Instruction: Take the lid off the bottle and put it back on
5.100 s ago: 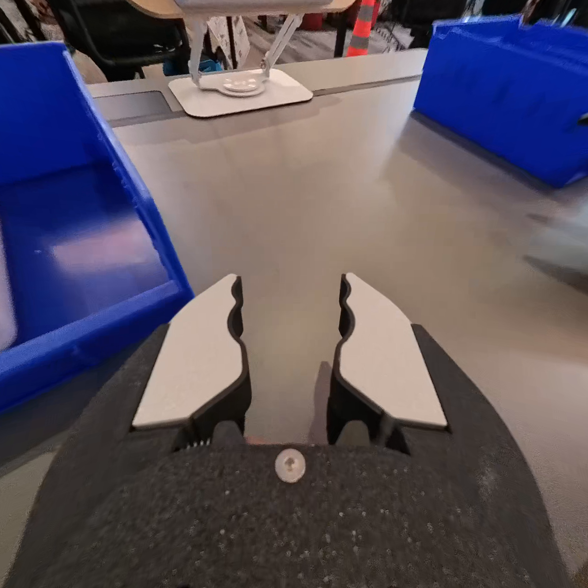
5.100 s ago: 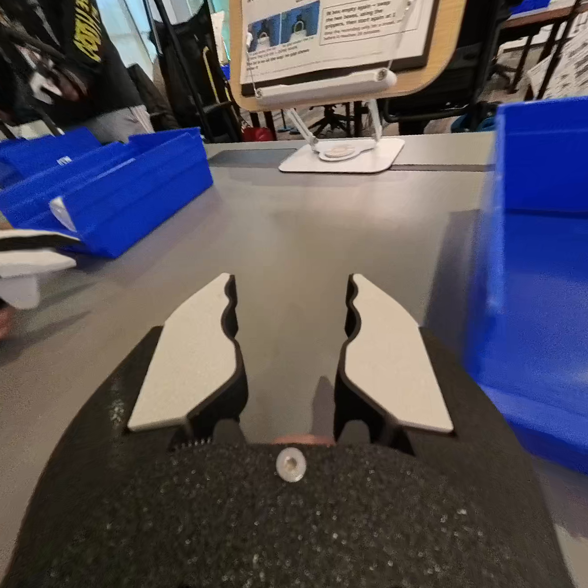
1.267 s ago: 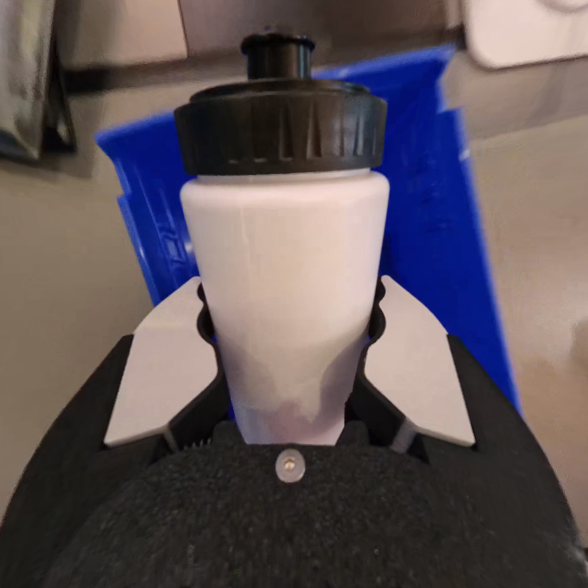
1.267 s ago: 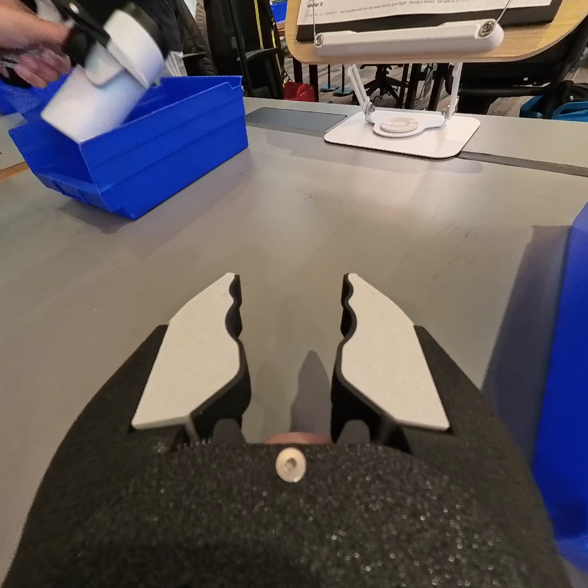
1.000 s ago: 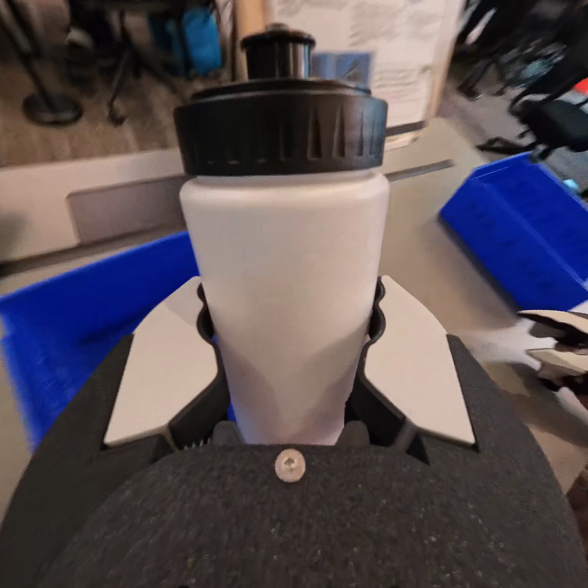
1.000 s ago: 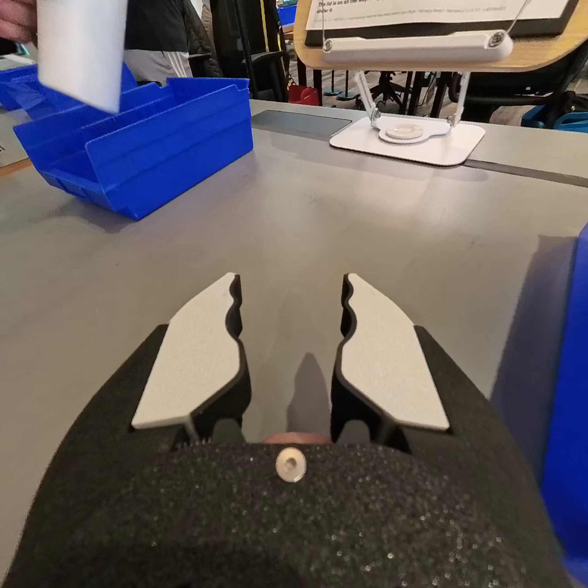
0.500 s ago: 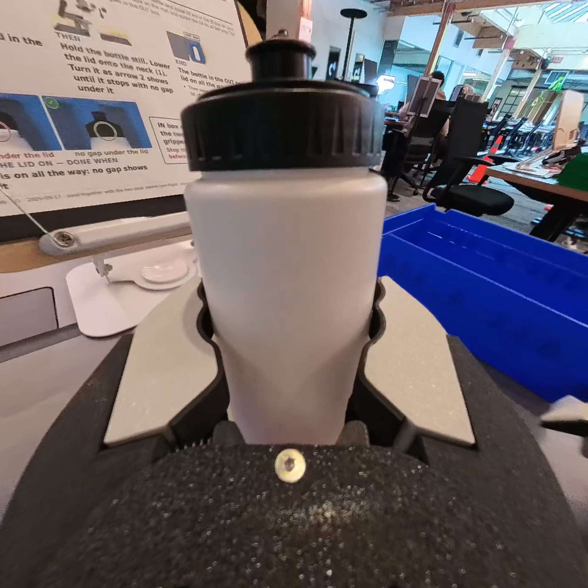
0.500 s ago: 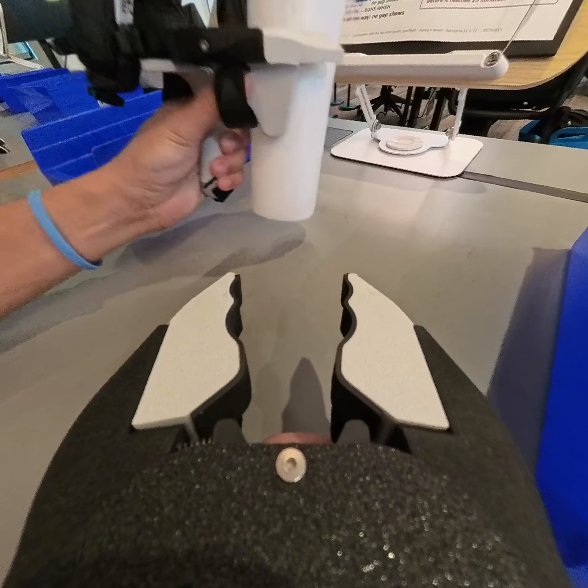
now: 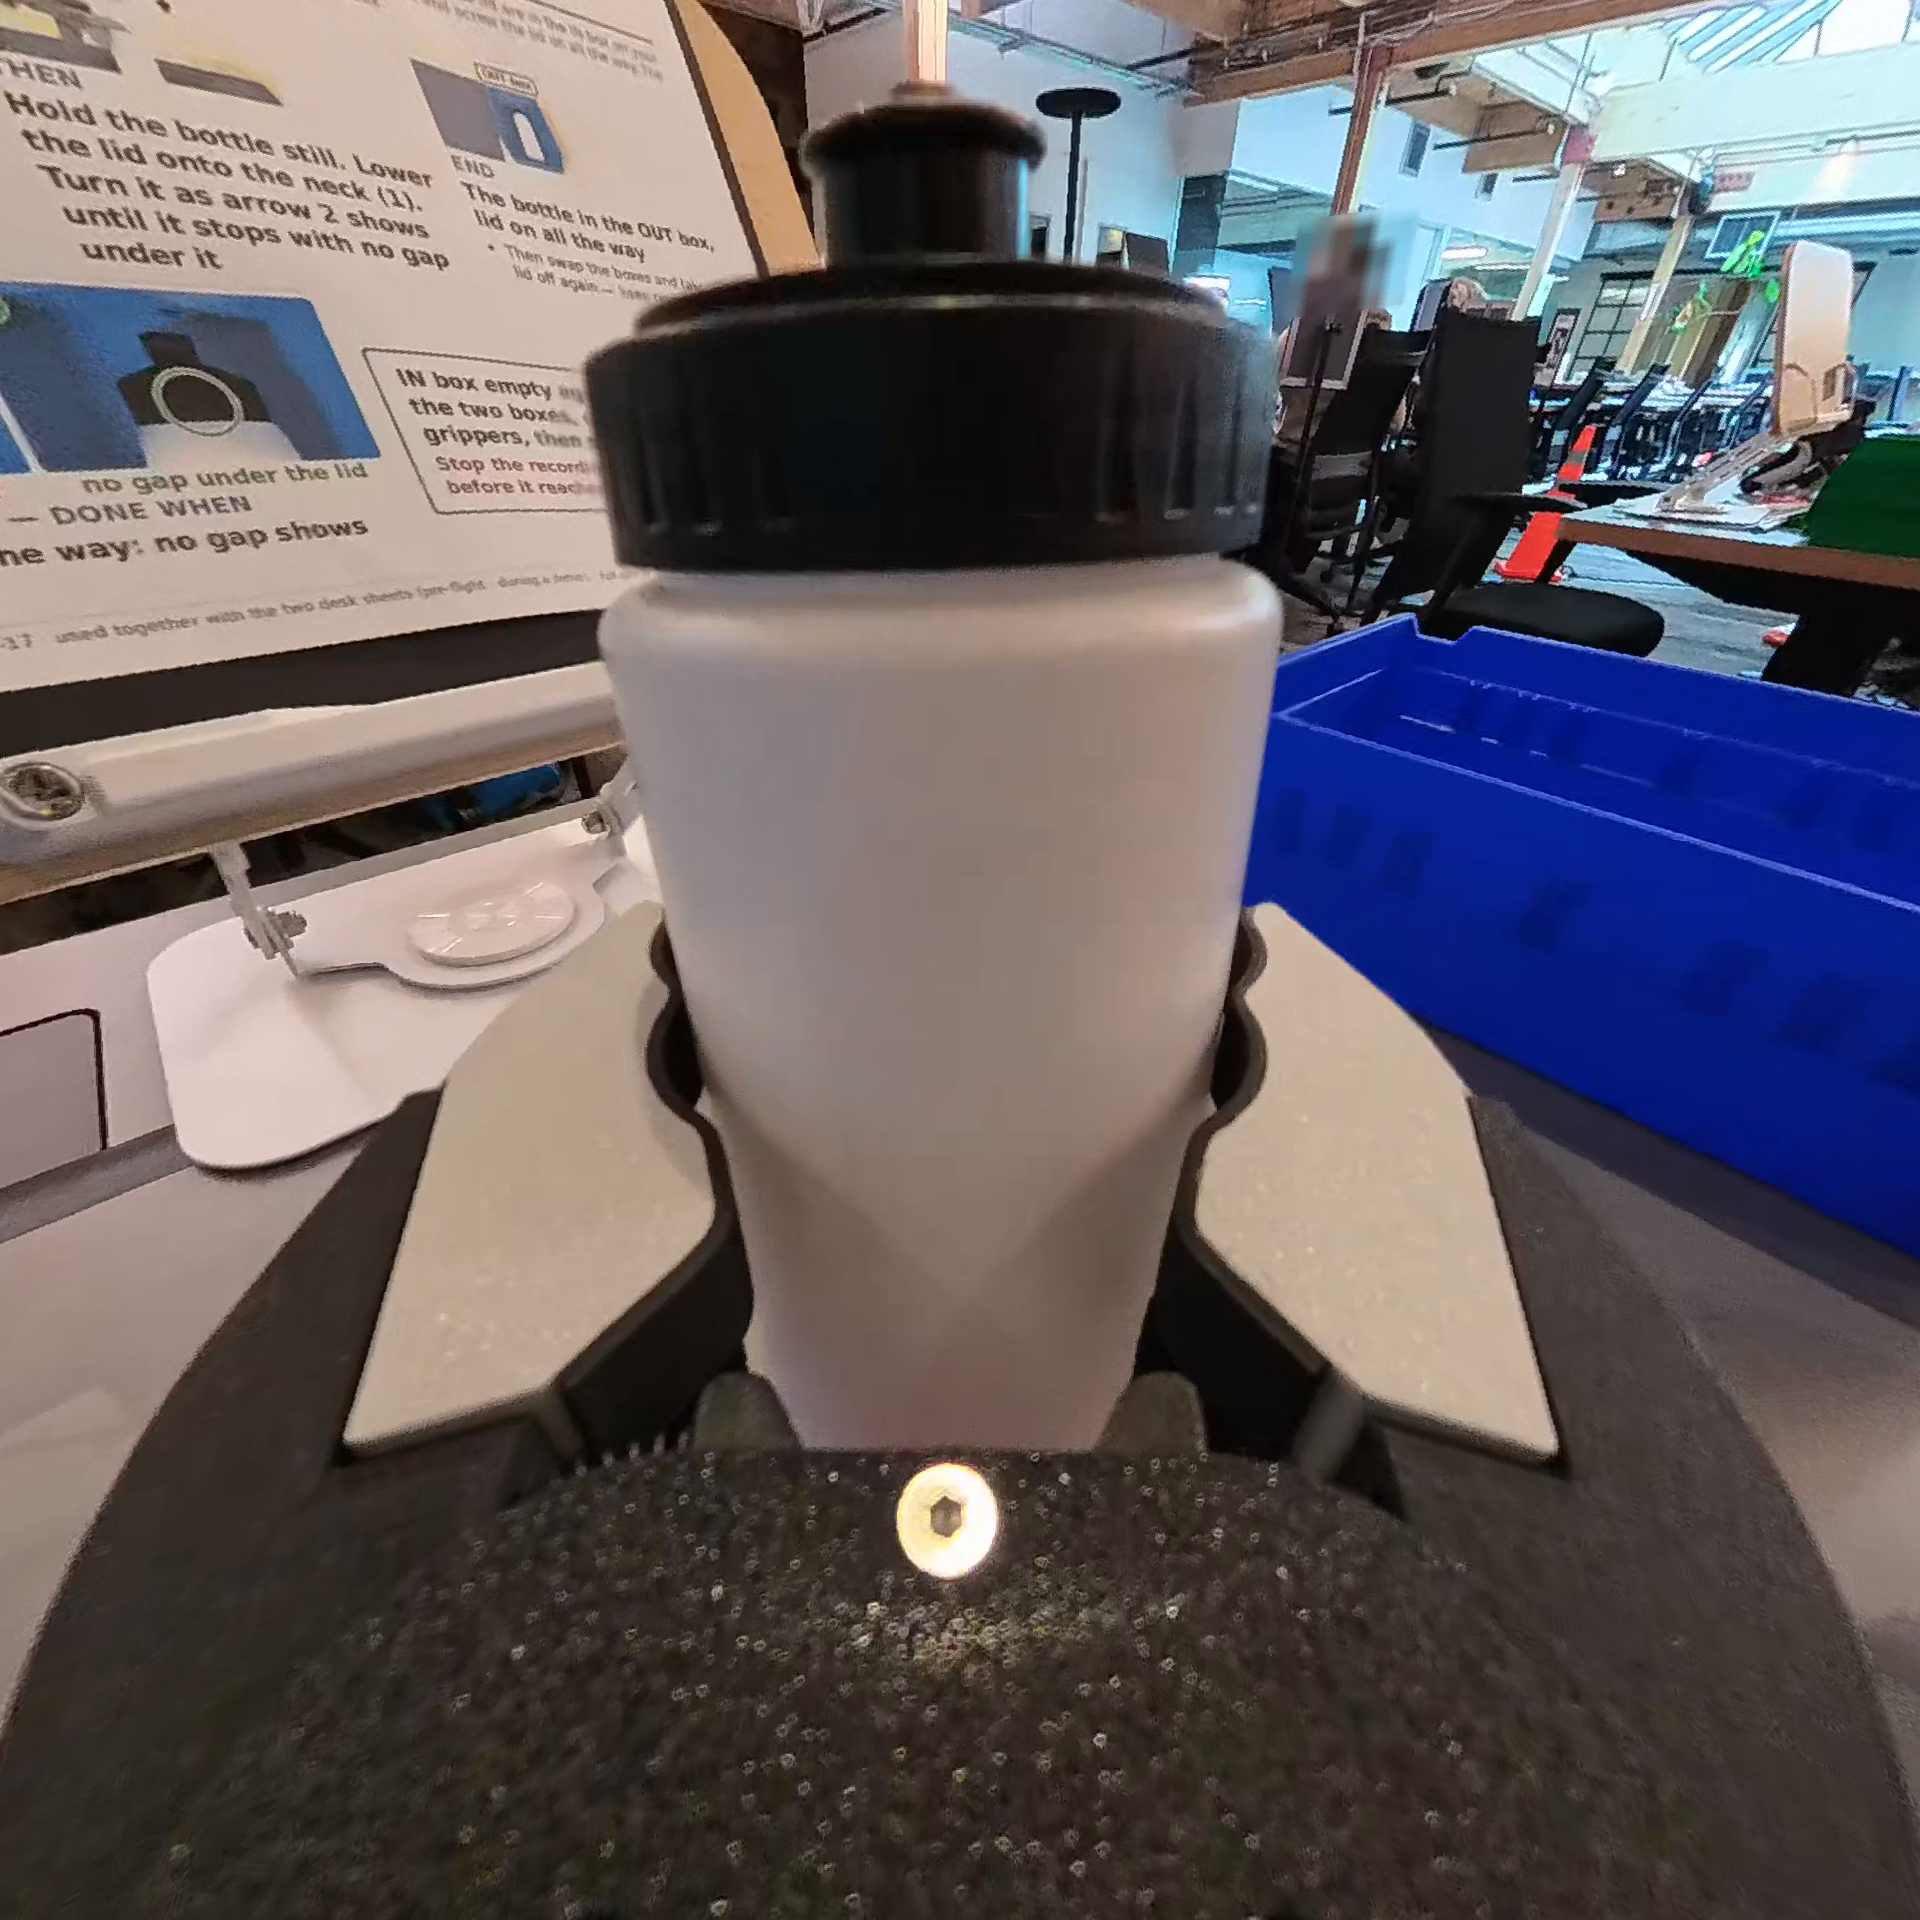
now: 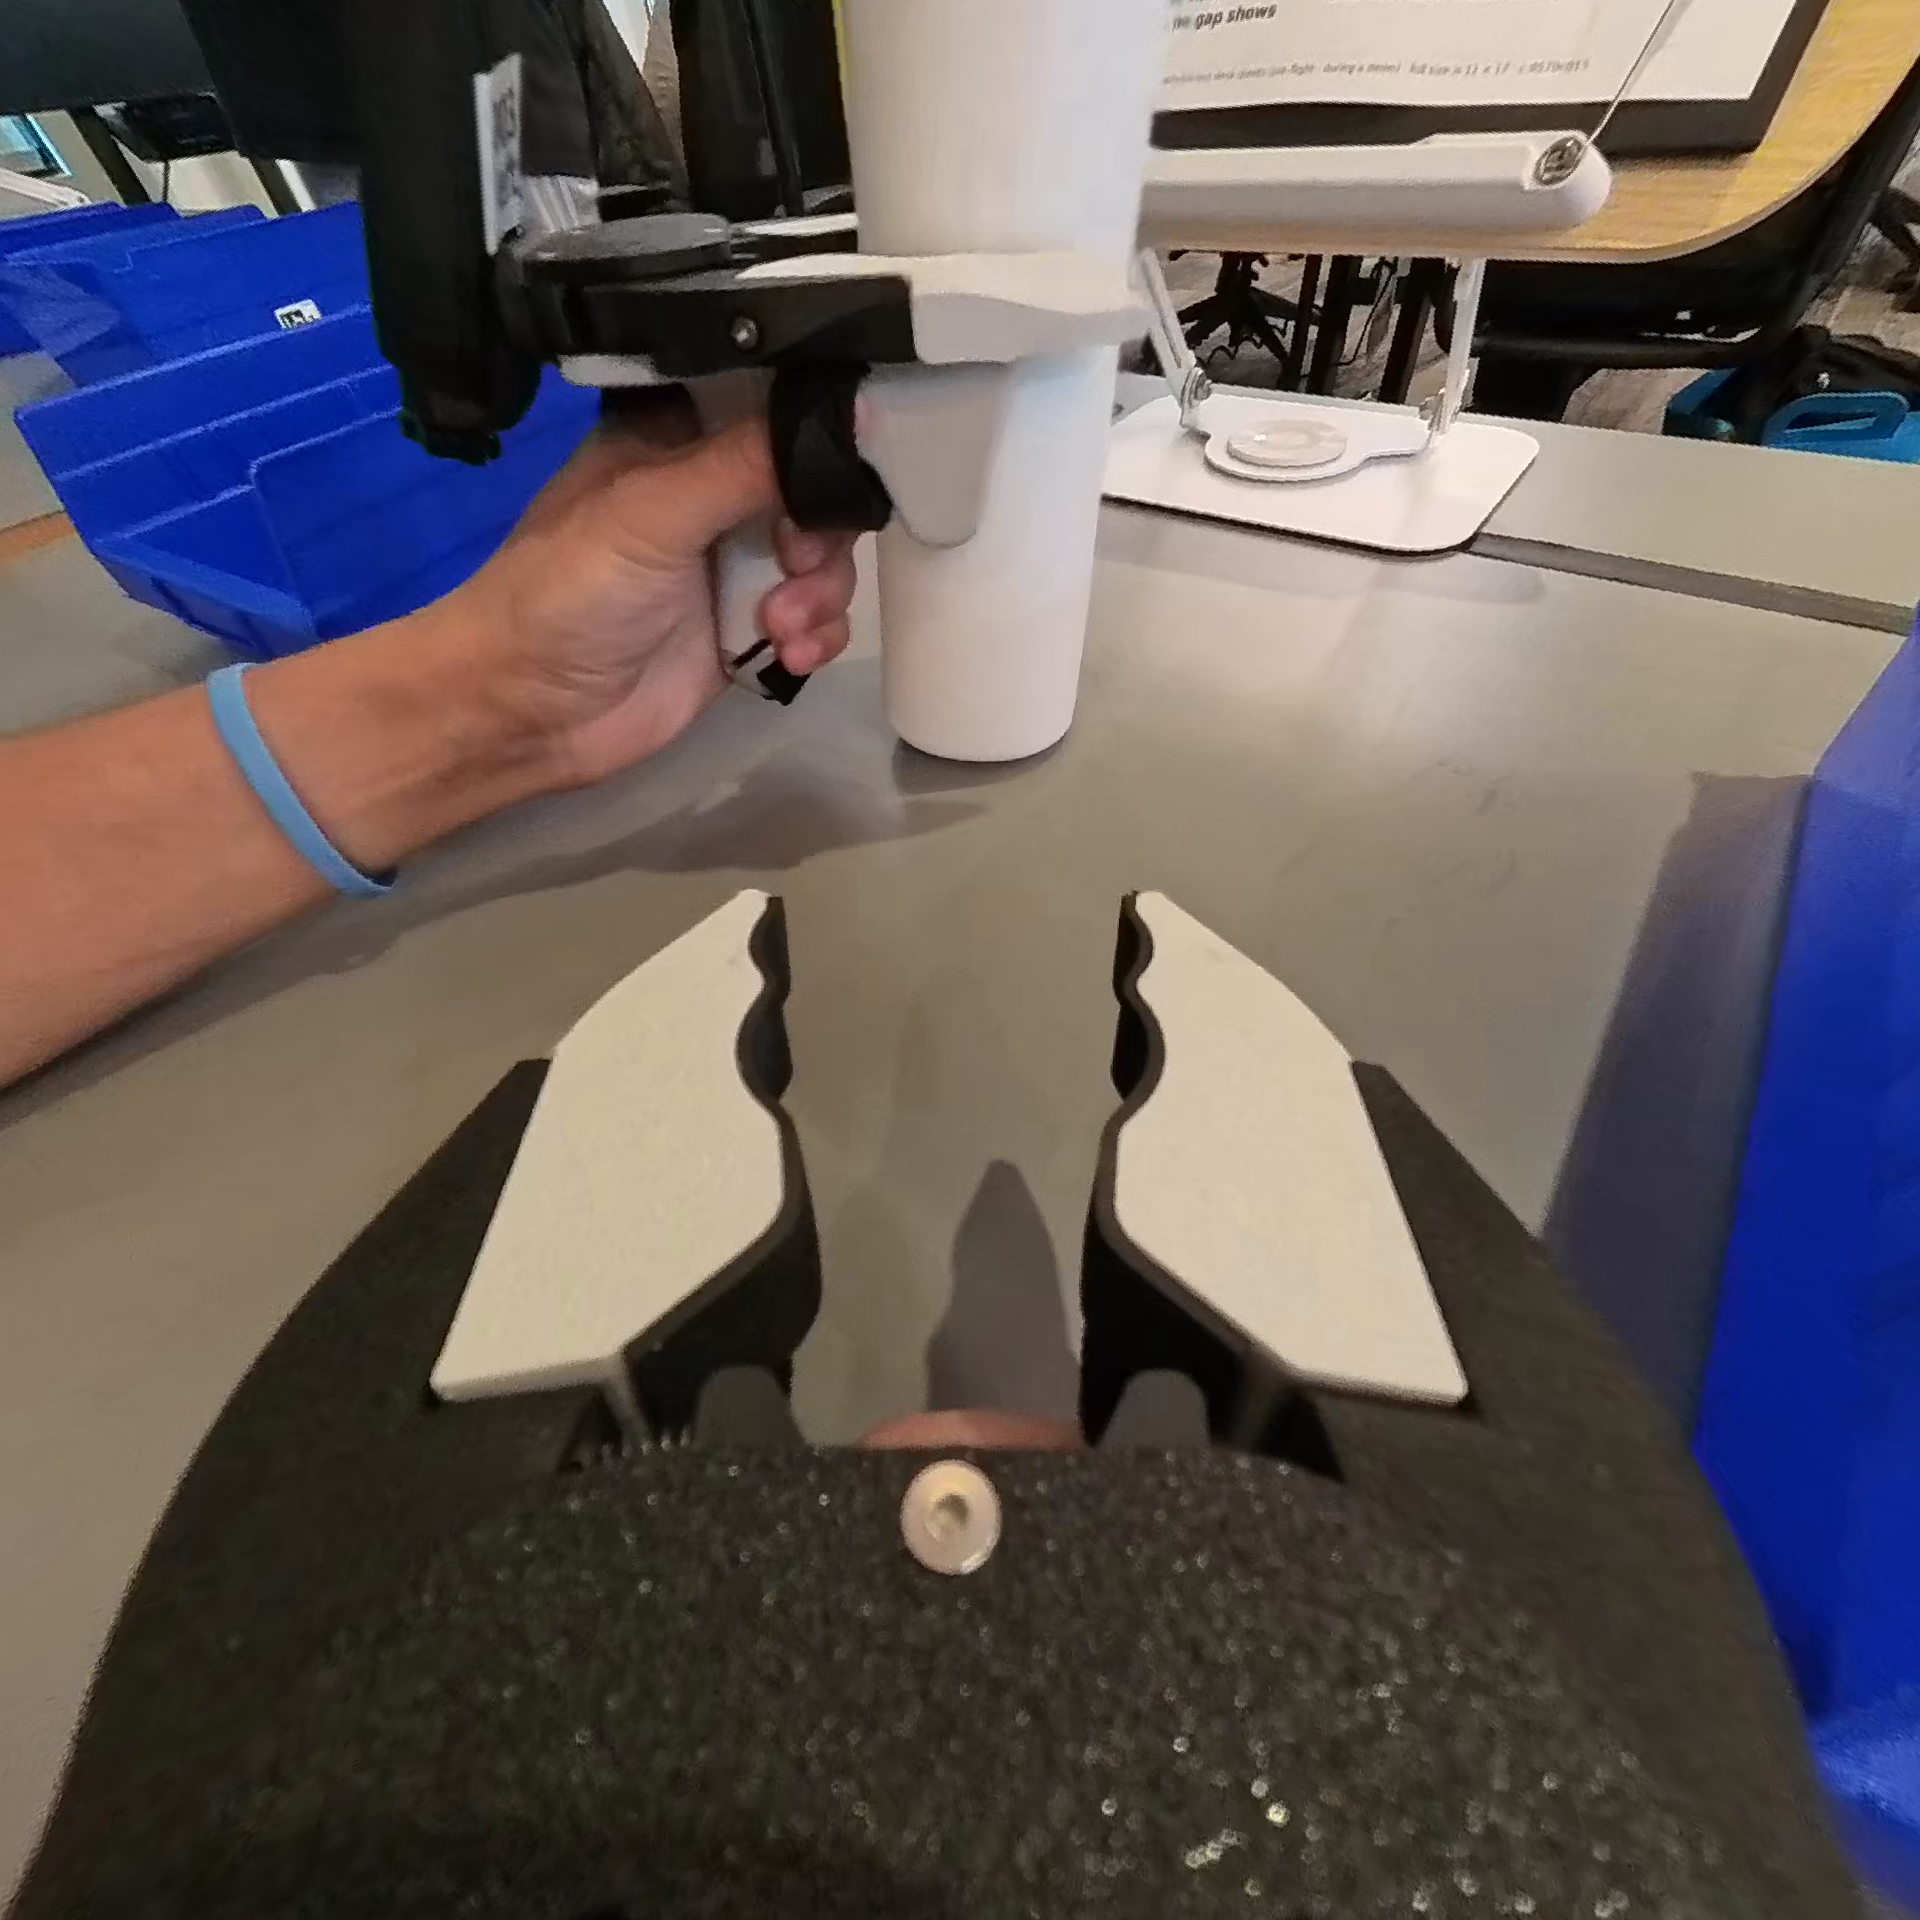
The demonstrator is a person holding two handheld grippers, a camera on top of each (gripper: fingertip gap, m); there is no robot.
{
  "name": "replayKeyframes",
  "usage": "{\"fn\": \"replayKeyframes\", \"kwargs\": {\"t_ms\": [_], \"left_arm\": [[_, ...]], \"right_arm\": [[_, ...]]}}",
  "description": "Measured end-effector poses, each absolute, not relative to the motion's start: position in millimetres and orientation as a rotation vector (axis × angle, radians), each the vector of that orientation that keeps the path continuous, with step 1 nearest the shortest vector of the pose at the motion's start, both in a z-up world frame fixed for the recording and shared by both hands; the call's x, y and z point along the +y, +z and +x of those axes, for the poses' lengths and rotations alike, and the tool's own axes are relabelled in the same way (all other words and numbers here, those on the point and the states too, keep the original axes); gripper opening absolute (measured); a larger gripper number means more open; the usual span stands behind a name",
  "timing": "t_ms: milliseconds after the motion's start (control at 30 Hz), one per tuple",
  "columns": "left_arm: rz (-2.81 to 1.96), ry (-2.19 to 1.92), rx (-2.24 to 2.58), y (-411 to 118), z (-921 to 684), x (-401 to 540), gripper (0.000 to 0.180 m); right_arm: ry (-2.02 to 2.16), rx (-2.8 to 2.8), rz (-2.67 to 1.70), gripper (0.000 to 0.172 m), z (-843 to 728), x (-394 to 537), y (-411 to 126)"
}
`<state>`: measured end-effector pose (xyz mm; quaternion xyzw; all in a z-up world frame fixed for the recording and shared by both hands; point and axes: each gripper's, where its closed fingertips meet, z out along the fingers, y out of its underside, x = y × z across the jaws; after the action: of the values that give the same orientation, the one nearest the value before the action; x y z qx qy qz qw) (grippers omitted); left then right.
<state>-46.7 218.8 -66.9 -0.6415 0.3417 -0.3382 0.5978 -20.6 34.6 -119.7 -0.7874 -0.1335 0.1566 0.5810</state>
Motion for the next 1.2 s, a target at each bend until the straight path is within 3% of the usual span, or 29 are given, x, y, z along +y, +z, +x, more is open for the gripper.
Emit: {"fn": "replayKeyframes", "kwargs": {"t_ms": [1000,1200], "left_arm": [[-1.479,-0.99,0.823,-31.3,-86.3,191.5,0.099],[-1.396,-1.123,0.953,-24.1,-87.2,169.7,0.1]], "right_arm": [[0.339,-0.364,-1.852,0.06,-31.9,30.9,-123.1],[0.457,-0.375,-1.742,0.062,-33.7,51.8,-95.7]]}}
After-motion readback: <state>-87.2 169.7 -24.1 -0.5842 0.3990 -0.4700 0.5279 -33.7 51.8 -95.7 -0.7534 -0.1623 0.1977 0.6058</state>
